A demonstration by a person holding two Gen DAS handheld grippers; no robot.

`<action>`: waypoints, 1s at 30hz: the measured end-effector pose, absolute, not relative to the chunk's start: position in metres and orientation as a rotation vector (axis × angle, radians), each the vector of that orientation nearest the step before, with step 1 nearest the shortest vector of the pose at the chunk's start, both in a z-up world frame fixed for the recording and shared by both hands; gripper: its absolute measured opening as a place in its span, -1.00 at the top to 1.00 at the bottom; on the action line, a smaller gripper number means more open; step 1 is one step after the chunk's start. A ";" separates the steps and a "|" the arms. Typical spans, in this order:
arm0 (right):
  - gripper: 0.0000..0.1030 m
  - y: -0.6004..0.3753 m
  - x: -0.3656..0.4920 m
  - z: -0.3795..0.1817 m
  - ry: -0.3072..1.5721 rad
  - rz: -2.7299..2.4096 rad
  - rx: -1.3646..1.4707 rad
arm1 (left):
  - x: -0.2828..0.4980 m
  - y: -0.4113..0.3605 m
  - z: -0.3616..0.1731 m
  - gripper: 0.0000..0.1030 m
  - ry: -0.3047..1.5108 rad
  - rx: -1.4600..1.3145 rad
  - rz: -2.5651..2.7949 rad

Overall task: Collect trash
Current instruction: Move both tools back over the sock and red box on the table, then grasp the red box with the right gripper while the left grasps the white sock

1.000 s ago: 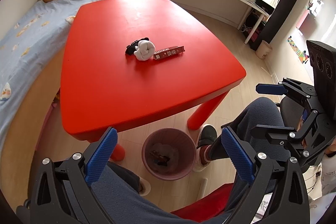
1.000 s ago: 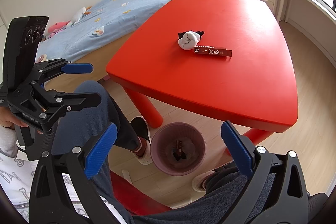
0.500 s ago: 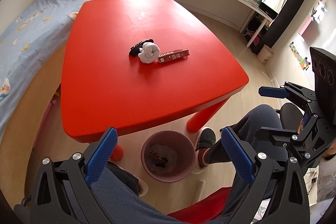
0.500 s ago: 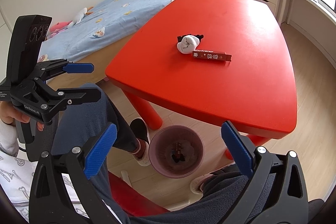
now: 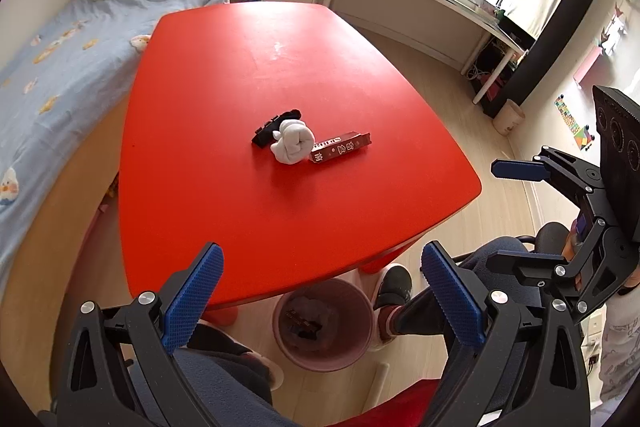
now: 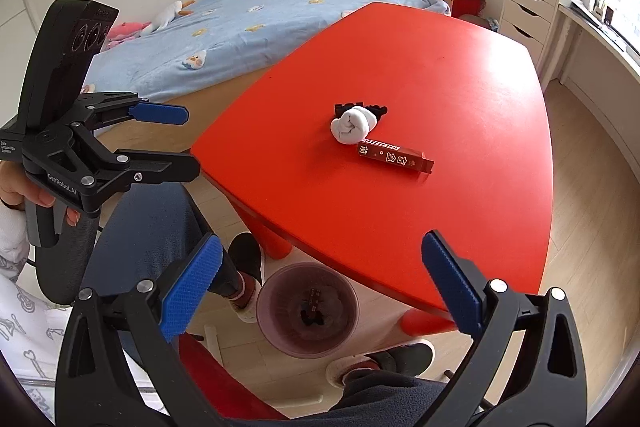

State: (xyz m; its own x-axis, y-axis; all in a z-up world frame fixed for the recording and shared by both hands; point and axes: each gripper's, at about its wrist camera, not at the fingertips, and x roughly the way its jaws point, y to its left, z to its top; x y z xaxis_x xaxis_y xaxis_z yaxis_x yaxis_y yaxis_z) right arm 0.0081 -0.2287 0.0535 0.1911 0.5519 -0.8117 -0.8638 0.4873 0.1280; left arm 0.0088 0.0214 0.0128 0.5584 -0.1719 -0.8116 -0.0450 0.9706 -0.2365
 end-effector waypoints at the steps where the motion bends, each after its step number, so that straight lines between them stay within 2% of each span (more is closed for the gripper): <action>1: -0.91 -0.225 0.013 0.054 0.930 1.038 -0.420 | 0.013 0.023 0.014 -0.85 0.982 -0.244 -0.072; 15: -0.91 -0.180 0.075 0.052 0.911 1.219 -0.606 | 0.077 0.041 0.011 -0.85 1.035 -0.327 -0.041; 30: -0.90 -0.142 0.126 -0.001 0.937 1.336 -0.786 | 0.145 0.052 -0.038 -0.85 1.163 -0.481 0.021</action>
State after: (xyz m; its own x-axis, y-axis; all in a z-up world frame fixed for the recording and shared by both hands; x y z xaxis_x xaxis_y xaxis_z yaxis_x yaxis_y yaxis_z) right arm 0.1260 -0.1418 -0.0005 -0.0050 0.4386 -0.8987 -0.9943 0.0933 0.0510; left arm 0.1450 0.0516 -0.0379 0.4079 -0.2285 -0.8840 -0.2607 0.8987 -0.3526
